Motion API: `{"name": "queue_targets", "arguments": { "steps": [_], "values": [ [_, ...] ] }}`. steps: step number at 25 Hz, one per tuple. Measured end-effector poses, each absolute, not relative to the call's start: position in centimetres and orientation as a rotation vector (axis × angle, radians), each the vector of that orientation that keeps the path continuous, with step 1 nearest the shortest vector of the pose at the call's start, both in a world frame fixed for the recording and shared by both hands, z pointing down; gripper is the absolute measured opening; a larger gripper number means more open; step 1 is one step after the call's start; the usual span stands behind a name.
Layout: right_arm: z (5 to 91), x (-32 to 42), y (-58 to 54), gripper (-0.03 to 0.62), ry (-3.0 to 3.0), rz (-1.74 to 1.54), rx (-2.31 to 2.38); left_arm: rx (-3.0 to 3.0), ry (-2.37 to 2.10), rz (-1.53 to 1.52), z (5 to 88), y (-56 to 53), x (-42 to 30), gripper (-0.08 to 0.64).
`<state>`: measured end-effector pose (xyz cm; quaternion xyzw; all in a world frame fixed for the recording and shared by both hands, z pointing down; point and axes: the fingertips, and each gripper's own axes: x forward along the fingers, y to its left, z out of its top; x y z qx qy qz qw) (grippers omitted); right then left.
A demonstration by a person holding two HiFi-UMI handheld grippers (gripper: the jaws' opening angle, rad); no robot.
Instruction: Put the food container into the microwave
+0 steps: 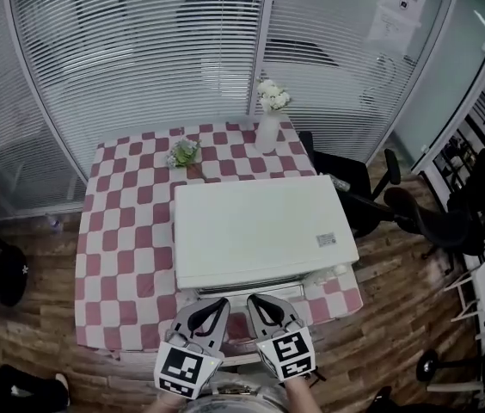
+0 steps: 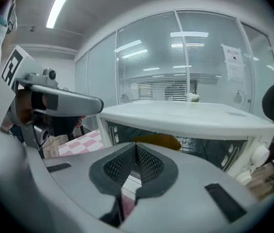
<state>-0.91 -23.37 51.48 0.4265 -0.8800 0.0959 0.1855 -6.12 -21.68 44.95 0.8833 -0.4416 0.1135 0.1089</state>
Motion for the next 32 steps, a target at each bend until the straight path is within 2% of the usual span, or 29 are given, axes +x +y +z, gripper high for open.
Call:
{"name": "queue_targets", "arguments": {
  "steps": [15,32],
  "values": [
    [39.7,0.0,-21.8,-0.008,-2.759,0.09,1.215,2.671,-1.396,0.266,40.2,-21.2,-2.7,0.014],
    [39.6,-0.1,-21.1,-0.008,-2.786,0.082,1.082,2.625,-1.471,0.264,40.4,-21.0,-2.5,0.014]
  ]
}}
